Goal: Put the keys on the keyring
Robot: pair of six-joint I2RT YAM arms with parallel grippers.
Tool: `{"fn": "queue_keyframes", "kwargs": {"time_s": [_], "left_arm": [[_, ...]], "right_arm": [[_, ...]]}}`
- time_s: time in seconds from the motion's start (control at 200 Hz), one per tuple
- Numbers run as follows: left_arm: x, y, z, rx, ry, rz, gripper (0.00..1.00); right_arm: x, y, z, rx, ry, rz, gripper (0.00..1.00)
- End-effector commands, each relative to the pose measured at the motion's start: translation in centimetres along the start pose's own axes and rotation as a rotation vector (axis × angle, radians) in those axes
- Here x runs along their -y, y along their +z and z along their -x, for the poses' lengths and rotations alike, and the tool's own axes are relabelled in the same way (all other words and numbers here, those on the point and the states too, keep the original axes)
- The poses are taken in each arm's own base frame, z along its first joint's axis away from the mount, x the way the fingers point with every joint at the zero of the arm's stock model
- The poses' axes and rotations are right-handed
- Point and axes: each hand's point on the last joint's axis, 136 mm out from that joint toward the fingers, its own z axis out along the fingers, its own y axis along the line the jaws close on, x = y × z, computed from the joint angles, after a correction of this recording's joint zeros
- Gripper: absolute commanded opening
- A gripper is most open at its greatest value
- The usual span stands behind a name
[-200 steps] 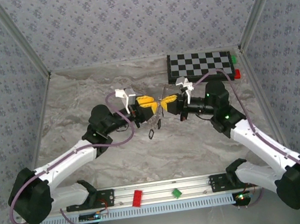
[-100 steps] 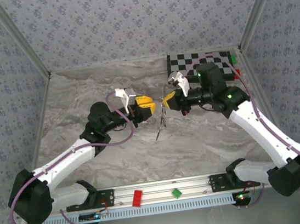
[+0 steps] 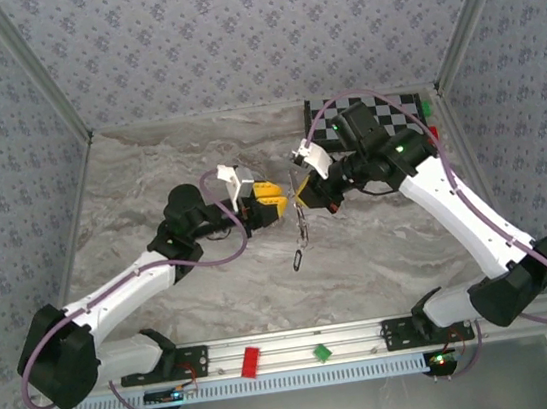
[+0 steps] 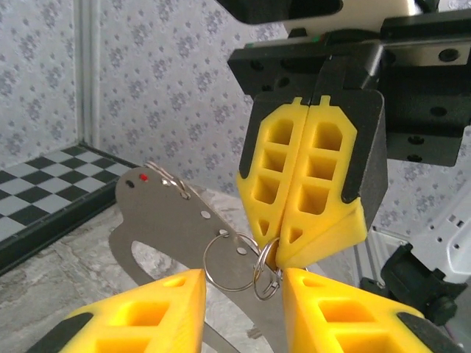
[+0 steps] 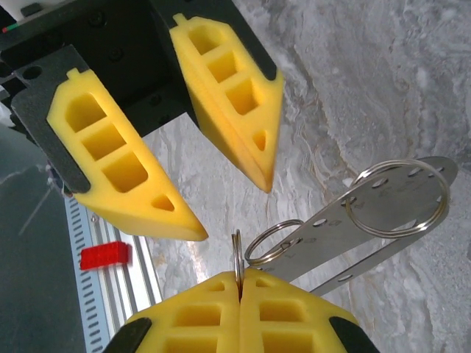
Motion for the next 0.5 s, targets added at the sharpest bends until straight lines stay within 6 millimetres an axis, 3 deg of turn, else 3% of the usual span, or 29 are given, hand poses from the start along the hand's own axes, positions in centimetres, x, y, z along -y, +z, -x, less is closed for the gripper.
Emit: {"fn": "queue_keyframes", "kwargs": {"time_s": [0.0, 0.495], "left_arm": [[0.7, 0.3, 1.0, 0.001, 0.033, -0.062, 0.32], [1.3, 1.2, -0.2, -0.053, 0.010, -0.136, 0.29]], "right_arm": [[-0.5, -0.2, -0.6, -0.057, -0.026, 0.003, 0.00], [-0.6, 0.2, -0.5, -0.051, -0.038, 0.006, 0.00]]}}
